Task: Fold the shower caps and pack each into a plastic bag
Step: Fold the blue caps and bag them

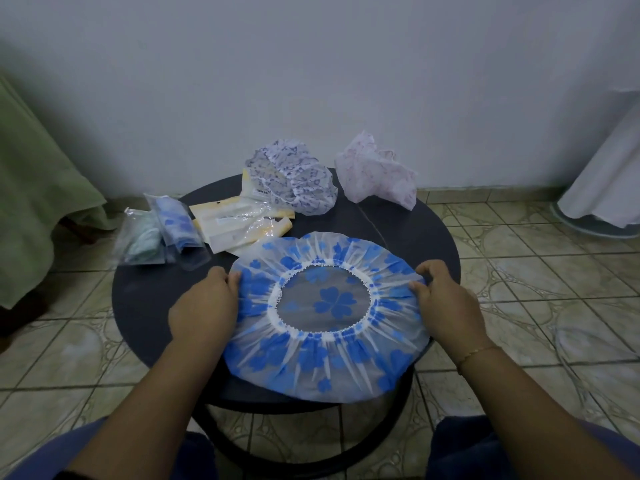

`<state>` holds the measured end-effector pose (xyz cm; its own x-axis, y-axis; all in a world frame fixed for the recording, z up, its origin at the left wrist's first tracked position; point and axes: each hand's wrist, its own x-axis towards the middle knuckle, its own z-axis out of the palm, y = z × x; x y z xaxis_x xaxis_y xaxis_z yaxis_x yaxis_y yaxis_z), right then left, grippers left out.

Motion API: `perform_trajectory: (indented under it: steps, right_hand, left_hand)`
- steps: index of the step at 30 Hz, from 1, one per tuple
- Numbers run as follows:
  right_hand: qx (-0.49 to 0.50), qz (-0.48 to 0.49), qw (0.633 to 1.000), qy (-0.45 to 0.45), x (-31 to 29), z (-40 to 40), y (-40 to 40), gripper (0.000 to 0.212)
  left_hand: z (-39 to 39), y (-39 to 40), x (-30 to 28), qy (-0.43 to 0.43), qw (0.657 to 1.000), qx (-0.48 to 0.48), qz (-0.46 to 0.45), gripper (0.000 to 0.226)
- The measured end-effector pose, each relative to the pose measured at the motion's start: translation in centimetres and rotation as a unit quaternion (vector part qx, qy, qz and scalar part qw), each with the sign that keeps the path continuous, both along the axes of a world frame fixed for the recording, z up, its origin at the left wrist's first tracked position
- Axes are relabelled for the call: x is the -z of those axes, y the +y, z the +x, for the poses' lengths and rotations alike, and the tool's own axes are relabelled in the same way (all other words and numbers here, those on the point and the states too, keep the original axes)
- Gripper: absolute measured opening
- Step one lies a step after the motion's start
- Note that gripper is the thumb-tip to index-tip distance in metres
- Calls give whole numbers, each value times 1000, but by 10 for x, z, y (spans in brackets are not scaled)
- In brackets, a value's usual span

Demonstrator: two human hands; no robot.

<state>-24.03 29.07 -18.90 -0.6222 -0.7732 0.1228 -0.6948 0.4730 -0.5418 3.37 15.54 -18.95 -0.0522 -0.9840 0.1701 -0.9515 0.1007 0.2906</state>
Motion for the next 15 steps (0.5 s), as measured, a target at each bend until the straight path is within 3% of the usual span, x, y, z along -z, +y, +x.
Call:
perform_trajectory:
  steps: [5,11,15]
  right_hand:
    - [-3,1,995,102,2,2,3,17]
    - [19,-28,999,-38,-12,-4,10,30]
    - [16,5,997,-69,-24,-8,17,33]
  left_hand:
    - [-2,3,-1,-21,1000,-2,0,43]
    - [-2,10,-2,33,999,18,-34,28]
    - [-3,14,2,18,973,147,-176,26]
